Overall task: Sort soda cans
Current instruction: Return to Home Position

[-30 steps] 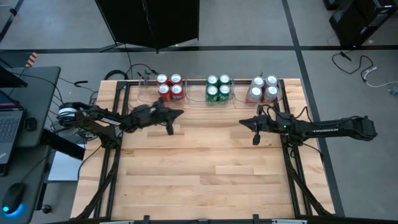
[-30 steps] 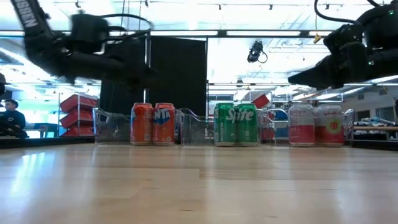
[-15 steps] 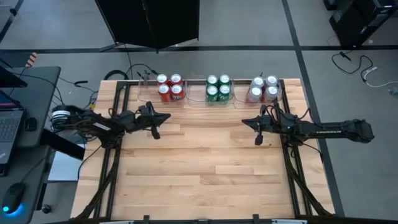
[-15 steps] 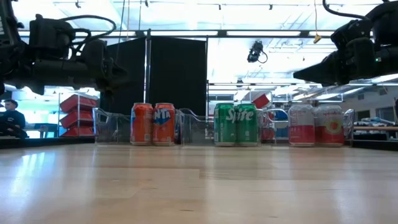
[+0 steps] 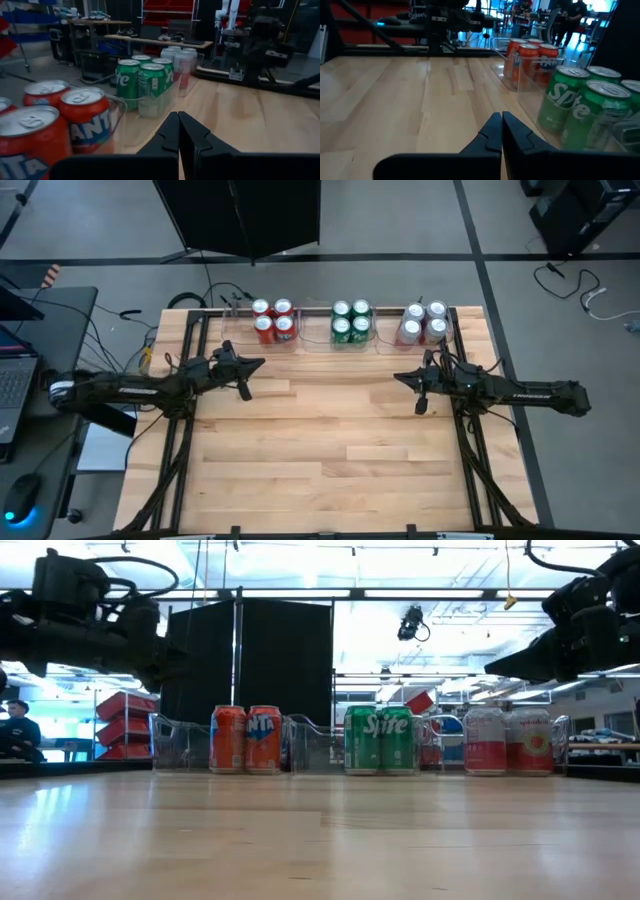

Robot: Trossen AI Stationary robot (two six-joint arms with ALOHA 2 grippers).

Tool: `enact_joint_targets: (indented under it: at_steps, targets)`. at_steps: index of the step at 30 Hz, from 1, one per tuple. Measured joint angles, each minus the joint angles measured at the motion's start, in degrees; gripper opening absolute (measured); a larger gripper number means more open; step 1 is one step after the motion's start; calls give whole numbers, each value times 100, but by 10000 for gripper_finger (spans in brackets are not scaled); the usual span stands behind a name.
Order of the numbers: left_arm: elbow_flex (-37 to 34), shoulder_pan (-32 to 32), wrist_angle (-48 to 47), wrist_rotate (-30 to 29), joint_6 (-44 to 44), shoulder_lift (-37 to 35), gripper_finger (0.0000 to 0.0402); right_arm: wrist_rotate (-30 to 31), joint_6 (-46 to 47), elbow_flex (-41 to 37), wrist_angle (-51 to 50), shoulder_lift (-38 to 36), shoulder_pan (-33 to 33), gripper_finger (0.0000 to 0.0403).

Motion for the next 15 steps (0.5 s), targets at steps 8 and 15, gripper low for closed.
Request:
enact_joint_targets:
  at_steps: [8,15]
  targets:
    - [0,-51,-2179,-132,80,-2281,0,16,-301,0,-74,-691,0,0]
    - [0,-276,-3249,-427,93,-3731,0,-10,-390,0,-81,-732,0,0]
